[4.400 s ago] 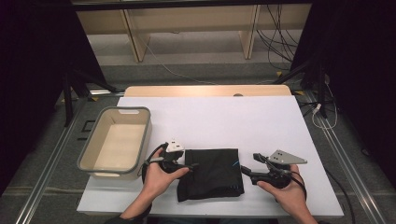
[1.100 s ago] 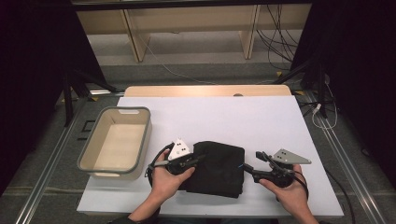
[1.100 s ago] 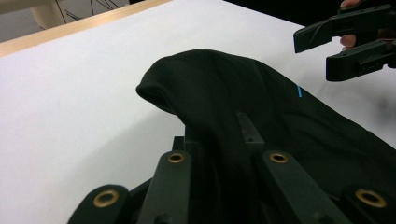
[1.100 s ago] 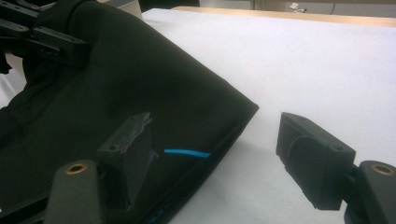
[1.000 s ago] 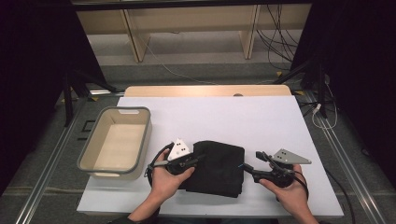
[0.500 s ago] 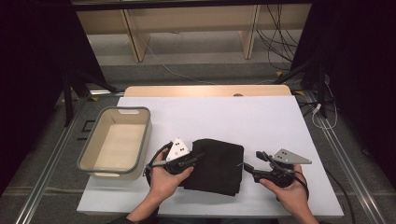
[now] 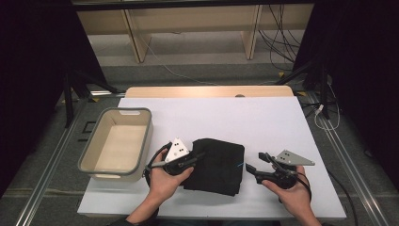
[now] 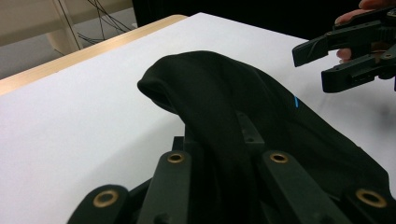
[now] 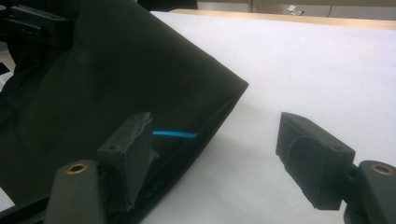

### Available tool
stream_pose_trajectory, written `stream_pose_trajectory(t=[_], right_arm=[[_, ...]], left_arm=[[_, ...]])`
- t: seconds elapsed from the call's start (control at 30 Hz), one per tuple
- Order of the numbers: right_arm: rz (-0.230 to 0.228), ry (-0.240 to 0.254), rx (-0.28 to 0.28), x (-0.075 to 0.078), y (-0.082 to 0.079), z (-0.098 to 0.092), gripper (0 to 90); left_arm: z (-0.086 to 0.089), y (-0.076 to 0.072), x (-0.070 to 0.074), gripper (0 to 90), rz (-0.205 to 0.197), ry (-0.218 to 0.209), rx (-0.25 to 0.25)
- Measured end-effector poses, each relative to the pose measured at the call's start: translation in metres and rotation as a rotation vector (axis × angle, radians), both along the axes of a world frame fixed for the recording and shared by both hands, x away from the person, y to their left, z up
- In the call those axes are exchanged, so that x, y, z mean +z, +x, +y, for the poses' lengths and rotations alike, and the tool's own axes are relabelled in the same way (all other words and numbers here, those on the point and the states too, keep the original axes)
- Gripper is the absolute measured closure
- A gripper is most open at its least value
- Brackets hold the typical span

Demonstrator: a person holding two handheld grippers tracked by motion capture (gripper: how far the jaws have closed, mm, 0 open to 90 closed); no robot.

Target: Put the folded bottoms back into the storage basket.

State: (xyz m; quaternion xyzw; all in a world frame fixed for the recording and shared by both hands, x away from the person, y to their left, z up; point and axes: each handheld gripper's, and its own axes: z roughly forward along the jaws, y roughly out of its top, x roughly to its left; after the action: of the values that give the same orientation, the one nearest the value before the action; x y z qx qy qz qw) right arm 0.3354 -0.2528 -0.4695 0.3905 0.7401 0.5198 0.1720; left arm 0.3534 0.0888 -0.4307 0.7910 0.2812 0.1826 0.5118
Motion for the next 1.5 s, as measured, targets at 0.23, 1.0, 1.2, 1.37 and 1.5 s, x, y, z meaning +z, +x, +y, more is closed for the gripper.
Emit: stream_pose_trajectory(t=[0.23,1.0,1.2,1.37,1.5], right_arm=[[-0.001,0.002,-0.001,0.001,0.0,-0.002,28.2],[-0.008,0.007,-0.003,0.001,-0.003,-0.008,27.5],[-0.009,0.007,-0.004,0.001,-0.003,-0.009,27.5],[-0.009,0.008,-0.004,0.001,-0.002,-0.009,27.5],[-0.01,0.008,-0.004,0.001,-0.002,-0.008,27.5]], left_arm=[[0.002,-0.001,0.003,78.6,-0.007,-0.003,0.005],[0.011,-0.001,0.011,78.6,-0.027,-0.016,0.028],[0.012,-0.001,0.013,78.6,-0.034,-0.015,0.032],[0.013,-0.002,0.014,78.6,-0.04,-0.014,0.034],[0.014,-0.002,0.016,78.6,-0.046,-0.014,0.035]])
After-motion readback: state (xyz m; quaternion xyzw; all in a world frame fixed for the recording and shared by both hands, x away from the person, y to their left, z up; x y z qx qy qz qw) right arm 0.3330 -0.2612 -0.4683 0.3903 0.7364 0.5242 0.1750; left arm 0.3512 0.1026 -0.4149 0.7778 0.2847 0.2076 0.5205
